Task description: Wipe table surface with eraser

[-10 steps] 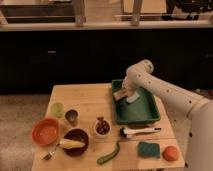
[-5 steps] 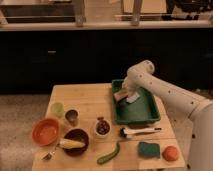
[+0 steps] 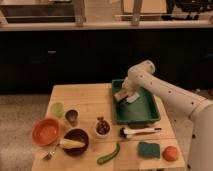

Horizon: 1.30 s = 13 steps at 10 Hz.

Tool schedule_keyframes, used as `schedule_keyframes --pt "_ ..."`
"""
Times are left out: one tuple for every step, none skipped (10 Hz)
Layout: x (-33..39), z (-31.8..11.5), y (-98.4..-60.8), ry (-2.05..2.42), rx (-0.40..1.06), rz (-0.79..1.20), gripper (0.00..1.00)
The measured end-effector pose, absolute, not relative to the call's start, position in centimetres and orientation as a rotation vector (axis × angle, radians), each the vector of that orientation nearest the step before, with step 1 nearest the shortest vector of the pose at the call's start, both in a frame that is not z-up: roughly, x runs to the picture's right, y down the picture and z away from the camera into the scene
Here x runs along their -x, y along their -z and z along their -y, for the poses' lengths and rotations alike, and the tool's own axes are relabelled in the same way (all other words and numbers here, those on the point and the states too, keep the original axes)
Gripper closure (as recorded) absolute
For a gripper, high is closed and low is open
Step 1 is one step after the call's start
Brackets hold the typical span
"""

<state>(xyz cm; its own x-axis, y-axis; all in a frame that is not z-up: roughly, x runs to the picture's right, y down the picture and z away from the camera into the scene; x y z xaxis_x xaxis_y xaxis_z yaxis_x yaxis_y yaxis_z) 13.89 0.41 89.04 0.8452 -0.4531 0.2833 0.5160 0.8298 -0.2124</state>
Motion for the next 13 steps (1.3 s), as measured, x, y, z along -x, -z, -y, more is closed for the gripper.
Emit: schedule_keyframes --pt "-12.3 -0.6 -88.8 0.545 0.289 0.248 1.00" --pt "-11.0 -0.7 -88.5 0.566 0.288 0.264 1.00" --pt "-9.2 -1.1 -88.1 0.599 0.289 0.289 1.00" --pt "-7.2 -1.5 -87.6 0.638 0.289 0.320 1.00" --pt "-5.4 -2.1 -87.2 0.675 0.292 0.353 1.00" --pt "-4.1 -2.5 -86.8 0.708 0.293 0.379 1.00" --pt "-3.0 -2.9 -86.6 0.738 0.292 0.399 1.00" --pt "-2.2 -3.5 -86.4 0.772 0.291 0.417 1.00" --pt "-1.4 -4.0 -86.4 0.804 0.291 0.427 1.00" --pt "0.1 -4.7 -86.6 0.837 0.291 0.441 1.00" --pt "1.4 -5.2 -86.9 0.868 0.293 0.448 1.00" --pt "1.6 -5.5 -87.4 0.886 0.293 0.442 1.00" --pt "2.5 -6.4 -88.4 0.913 0.303 0.442 1.00"
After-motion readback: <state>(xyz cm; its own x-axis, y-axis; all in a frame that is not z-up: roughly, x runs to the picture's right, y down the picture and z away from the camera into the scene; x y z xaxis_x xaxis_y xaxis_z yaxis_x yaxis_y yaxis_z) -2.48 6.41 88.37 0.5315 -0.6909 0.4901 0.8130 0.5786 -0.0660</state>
